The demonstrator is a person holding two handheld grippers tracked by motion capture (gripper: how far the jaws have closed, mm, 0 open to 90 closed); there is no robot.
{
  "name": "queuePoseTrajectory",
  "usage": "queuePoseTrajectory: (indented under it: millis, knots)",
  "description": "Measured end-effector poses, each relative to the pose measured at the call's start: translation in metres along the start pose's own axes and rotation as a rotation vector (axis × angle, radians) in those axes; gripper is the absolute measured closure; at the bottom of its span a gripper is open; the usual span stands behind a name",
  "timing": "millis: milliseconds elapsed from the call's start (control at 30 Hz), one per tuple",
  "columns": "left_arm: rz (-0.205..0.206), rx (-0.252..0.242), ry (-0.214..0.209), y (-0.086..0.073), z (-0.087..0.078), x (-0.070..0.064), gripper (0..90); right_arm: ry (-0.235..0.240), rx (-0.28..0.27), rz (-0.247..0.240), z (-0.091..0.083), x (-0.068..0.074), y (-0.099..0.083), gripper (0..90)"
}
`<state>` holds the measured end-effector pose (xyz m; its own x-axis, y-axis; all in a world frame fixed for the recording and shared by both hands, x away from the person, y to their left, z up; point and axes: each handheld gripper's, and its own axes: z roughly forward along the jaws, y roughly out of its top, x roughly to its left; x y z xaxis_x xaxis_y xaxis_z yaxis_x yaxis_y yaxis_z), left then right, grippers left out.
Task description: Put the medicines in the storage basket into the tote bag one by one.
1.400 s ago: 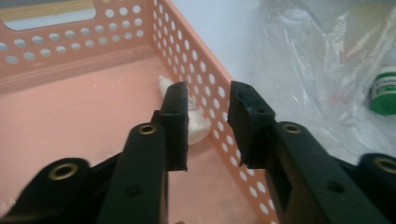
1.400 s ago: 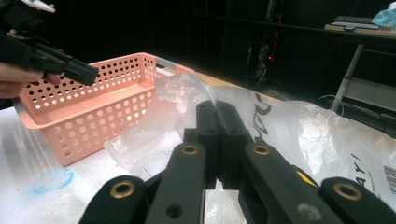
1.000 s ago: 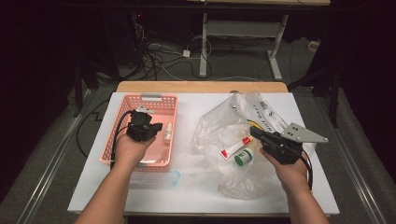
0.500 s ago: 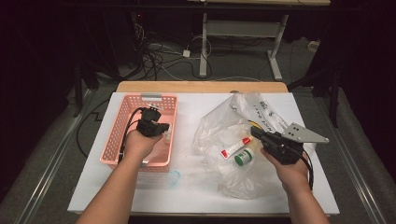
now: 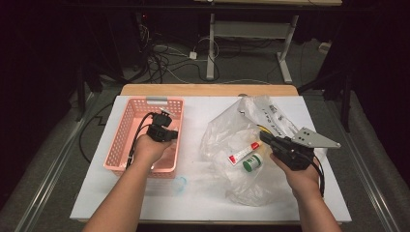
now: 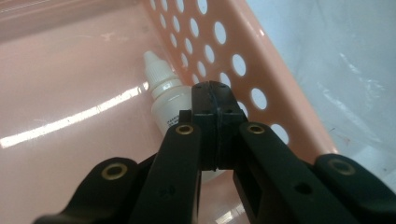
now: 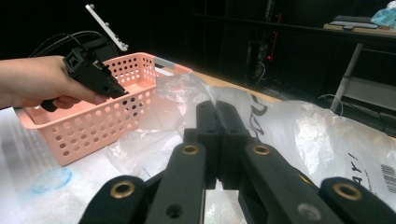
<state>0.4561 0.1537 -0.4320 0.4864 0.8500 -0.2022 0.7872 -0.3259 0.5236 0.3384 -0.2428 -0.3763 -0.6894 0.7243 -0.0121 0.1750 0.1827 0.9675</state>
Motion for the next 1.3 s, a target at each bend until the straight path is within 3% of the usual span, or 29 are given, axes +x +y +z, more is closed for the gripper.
queuePoseTrajectory:
  millis: [133, 367, 600, 733, 800, 900, 1133, 1300]
  knots:
    - [0.007, 0.008, 0.019, 0.000, -0.002, 0.000, 88.3, 0.000, -0.001, 0.001, 0.000, 0.000, 0.000, 90.0]
    - [-0.014, 0.023, 0.115, -0.005, -0.016, 0.018, 88.2, 0.002, -0.003, -0.006, 0.000, 0.000, 0.000, 90.0]
    - [-0.024, -0.017, 0.139, -0.008, -0.032, 0.026, 87.4, 0.001, -0.006, -0.005, 0.001, 0.001, 0.001, 90.0]
    - [-0.031, -0.022, 0.128, -0.007, -0.030, 0.025, 62.6, 0.001, -0.001, 0.000, 0.001, 0.002, 0.001, 90.0]
    - [-0.037, 0.000, 0.112, -0.007, -0.026, 0.025, 49.5, 0.000, -0.001, 0.001, 0.001, 0.002, 0.001, 90.0]
    - [-0.048, 0.033, 0.121, -0.006, -0.018, 0.024, 39.8, 0.001, 0.000, 0.000, 0.001, 0.001, 0.000, 90.0]
    - [-0.100, 0.137, 0.164, -0.006, -0.002, 0.027, 39.9, 0.000, -0.001, 0.002, 0.000, 0.001, 0.000, 90.0]
    - [-0.106, 0.165, 0.168, -0.006, 0.001, 0.027, 49.2, -0.001, -0.002, 0.004, 0.000, 0.000, 0.000, 90.0]
